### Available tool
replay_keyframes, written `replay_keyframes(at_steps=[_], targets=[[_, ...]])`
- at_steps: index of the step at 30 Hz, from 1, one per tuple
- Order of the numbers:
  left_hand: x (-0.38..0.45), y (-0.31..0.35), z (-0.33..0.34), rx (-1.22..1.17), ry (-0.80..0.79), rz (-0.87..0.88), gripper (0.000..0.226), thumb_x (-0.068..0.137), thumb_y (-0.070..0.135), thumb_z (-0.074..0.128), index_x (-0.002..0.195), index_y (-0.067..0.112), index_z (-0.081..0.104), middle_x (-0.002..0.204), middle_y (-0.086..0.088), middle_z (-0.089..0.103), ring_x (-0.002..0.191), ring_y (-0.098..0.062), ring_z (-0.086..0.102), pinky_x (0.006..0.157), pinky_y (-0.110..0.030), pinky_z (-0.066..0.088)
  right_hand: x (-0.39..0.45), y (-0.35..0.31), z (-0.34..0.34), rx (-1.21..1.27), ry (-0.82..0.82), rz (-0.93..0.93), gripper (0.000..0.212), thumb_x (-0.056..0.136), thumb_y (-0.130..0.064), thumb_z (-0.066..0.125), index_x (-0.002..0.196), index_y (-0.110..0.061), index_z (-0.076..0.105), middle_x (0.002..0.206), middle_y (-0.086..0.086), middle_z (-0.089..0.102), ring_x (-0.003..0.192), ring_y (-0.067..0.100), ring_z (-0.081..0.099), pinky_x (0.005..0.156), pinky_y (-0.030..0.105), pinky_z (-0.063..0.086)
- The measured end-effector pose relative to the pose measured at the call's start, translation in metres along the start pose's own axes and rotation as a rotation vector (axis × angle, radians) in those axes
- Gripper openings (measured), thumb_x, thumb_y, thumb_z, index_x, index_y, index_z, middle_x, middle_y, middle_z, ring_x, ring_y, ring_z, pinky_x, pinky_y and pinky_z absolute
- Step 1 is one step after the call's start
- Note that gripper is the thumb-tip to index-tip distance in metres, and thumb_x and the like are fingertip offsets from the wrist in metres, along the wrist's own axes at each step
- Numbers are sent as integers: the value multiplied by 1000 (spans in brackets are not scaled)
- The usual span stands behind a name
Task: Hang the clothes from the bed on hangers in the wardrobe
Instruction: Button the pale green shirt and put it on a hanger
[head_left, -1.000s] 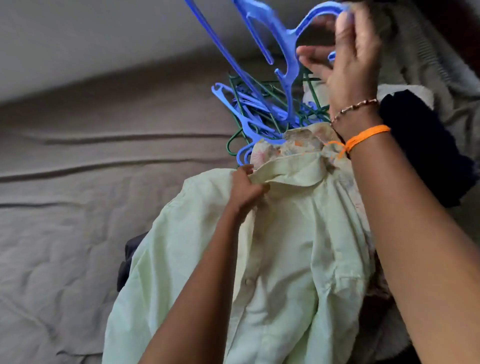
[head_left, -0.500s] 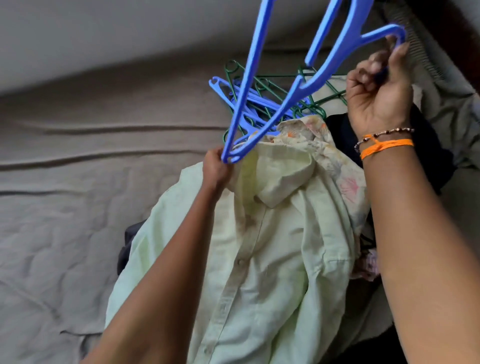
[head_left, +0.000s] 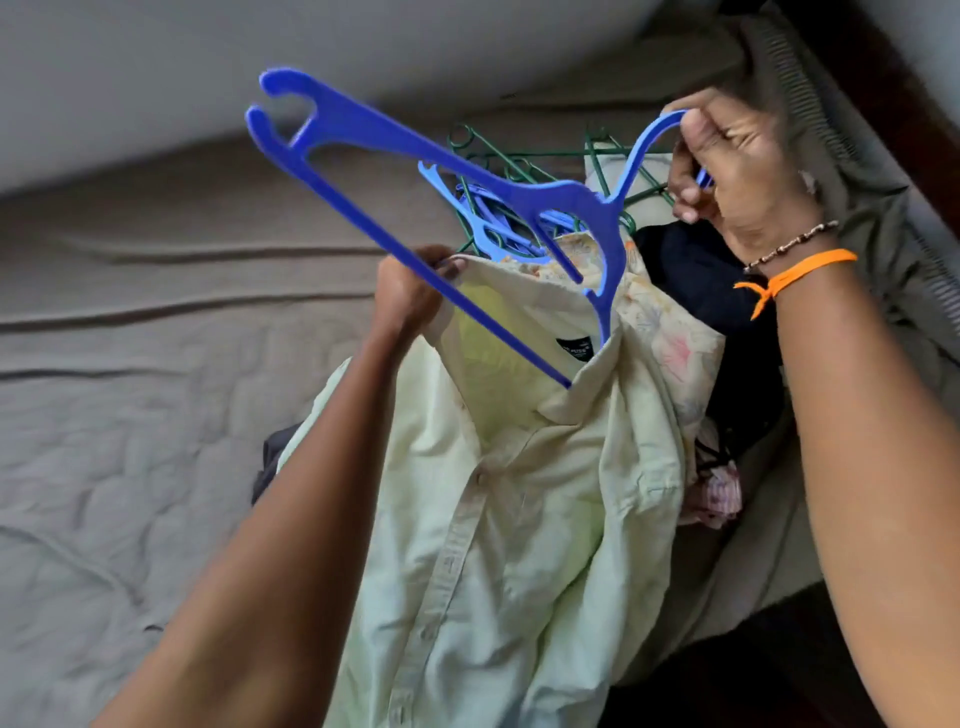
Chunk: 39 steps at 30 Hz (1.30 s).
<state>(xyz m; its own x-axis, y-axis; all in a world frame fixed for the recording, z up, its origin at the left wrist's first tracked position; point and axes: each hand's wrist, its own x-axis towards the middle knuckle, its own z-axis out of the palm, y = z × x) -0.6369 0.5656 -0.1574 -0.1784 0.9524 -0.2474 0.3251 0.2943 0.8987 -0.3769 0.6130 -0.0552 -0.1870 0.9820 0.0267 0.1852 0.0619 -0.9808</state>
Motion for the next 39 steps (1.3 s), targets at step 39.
replay_keyframes(at_steps=[39], targets=[[-19, 11, -62, -259, -255, -480, 22, 96, 12, 46, 80, 15, 62, 60, 3, 66, 45, -6, 60, 46, -19, 51, -117, 59, 16, -791, -144, 417, 11, 93, -36, 52, 84, -31, 49, 81, 2, 58, 96, 35, 56, 96, 51, 38]])
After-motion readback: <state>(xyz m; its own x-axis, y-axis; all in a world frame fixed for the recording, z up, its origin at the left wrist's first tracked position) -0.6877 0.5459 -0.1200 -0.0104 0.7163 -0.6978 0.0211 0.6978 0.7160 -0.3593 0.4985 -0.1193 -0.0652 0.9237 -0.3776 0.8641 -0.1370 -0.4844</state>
